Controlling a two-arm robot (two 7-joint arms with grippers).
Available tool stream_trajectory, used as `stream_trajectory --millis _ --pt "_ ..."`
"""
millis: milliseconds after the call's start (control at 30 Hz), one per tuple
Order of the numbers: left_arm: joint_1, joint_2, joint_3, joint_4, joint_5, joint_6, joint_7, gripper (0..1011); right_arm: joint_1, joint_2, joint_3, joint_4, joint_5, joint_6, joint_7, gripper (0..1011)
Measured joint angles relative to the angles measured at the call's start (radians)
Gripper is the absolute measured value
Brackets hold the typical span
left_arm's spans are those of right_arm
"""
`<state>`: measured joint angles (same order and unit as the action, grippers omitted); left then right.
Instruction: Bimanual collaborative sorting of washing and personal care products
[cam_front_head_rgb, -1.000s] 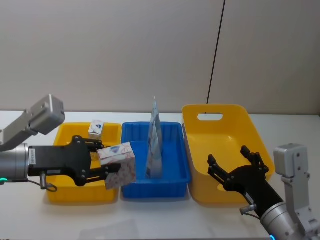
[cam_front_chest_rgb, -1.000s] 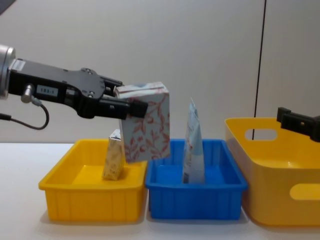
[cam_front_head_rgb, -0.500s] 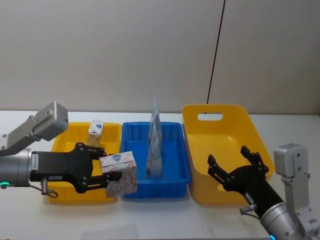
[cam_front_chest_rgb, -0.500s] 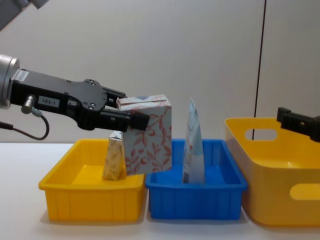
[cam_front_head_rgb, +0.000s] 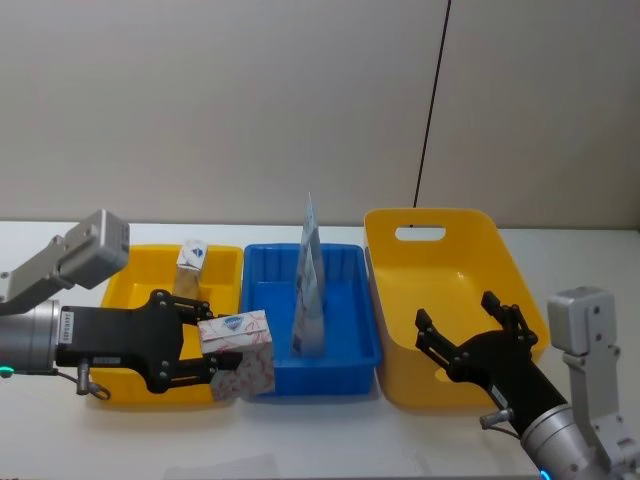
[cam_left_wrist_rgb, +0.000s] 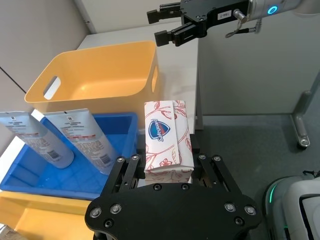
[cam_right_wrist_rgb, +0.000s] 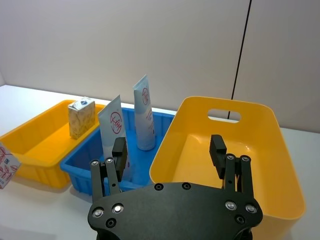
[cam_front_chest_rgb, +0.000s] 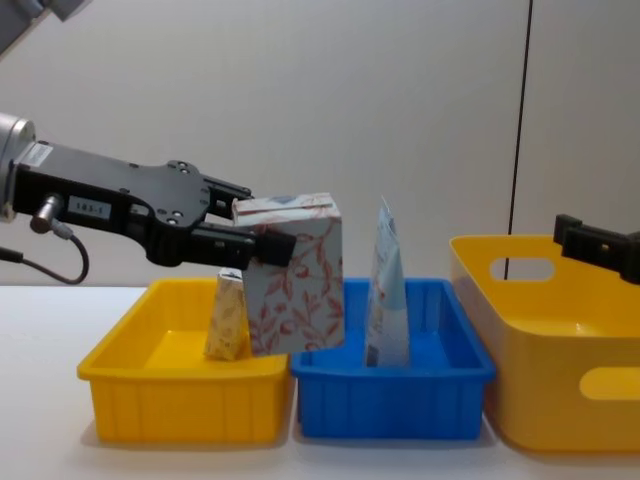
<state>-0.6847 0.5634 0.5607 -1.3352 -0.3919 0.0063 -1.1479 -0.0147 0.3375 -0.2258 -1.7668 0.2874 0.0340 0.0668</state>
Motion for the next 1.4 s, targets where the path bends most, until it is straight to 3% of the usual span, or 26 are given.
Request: stream_trajectory --millis 667,1100,1400 --pt "-0.020 0.001 0.019 0.025 -0.009 -0.050 -0.035 416 0.000 -0.001 0.000 0.000 0.000 0.000 0.000 1000" --pt "-0.024 0.001 0.023 0.029 -0.011 -0.060 -0.042 416 0.024 -0.024 0.010 0.037 -0.021 -0.012 -0.026 1000" --pt "-0.025 0.001 0.024 0.031 -0.012 -0.063 -0.044 416 0.068 -0.017 0.019 0.087 0.006 -0.047 0.046 1000"
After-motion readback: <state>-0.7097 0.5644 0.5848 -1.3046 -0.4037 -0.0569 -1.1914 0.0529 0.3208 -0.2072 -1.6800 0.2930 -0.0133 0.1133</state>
